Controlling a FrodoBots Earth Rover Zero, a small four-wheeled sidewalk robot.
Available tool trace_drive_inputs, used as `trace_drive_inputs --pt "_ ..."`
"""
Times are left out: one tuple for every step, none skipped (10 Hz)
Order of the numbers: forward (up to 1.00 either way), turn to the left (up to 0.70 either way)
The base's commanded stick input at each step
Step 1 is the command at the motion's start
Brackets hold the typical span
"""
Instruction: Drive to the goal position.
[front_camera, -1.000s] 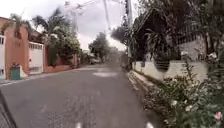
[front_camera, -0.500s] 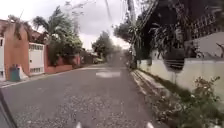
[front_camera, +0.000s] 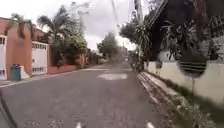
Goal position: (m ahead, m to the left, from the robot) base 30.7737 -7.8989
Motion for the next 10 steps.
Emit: trace_drive_inputs --pt "0.70 0.14" --pt "0.70 0.13" --pt "0.70 0.12" --pt "0.70 0.11" --pt "0.70 0.10" --pt "0.70 0.09" --pt "0.70 0.09" --pt "0.70 0.06" --pt "0.70 0.02" --pt "0.70 0.00"
